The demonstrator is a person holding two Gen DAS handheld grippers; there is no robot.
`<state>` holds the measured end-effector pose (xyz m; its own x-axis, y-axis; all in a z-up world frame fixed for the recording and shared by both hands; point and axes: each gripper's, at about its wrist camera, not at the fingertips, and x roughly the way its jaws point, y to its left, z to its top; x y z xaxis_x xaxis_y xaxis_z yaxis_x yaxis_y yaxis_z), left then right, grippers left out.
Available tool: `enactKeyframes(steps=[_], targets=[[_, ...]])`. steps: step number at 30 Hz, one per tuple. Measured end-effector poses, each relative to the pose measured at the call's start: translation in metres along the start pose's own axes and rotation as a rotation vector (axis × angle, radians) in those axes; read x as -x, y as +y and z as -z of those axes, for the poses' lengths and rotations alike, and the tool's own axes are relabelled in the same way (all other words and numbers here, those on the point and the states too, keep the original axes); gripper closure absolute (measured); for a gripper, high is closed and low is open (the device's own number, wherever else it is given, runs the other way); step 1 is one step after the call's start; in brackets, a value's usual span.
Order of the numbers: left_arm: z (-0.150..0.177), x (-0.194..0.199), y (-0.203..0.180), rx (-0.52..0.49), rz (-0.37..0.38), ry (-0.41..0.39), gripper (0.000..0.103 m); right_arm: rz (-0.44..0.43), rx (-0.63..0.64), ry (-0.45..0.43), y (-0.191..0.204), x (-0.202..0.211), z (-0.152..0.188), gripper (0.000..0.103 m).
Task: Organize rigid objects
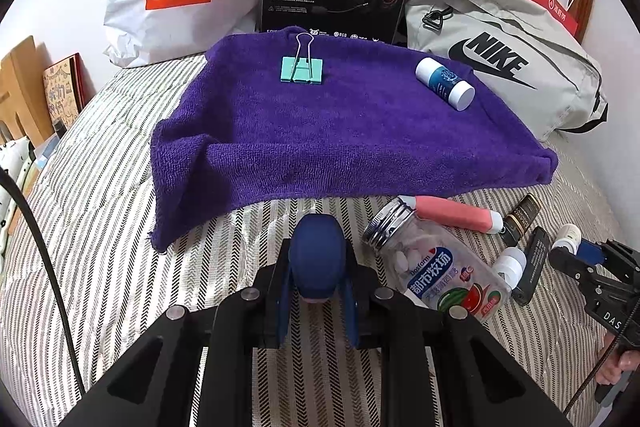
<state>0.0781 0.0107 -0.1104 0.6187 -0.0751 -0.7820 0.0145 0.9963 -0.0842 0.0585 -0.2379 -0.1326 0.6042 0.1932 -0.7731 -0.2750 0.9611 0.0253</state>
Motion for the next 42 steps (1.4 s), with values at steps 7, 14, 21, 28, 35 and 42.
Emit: enactKeyframes(steps=[7,14,21,28,35,42], targets=[[0.001,0.0,0.0,-0.005,-0.006,-0.001,0.084,-0.003,-0.003,0.0,0.001,0.0,0.0,0.068],[0.001,0.0,0.0,-0.005,-0.006,-0.002,0.084,-0.002,-0.003,-0.001,0.001,0.0,0.0,0.068],[0.002,0.0,0.0,-0.005,-0.012,-0.004,0.084,0.003,0.002,-0.001,0.002,0.0,0.0,0.068],[0.002,0.0,-0.001,-0.008,-0.005,-0.007,0.084,0.011,0.006,-0.002,0.003,0.0,-0.001,0.069],[0.003,0.001,-0.003,-0.037,-0.038,-0.014,0.084,-0.001,0.022,-0.014,0.004,0.003,-0.001,0.071],[0.0,0.011,0.005,0.002,-0.006,-0.016,0.084,-0.053,-0.035,-0.035,-0.006,0.014,-0.013,0.071]])
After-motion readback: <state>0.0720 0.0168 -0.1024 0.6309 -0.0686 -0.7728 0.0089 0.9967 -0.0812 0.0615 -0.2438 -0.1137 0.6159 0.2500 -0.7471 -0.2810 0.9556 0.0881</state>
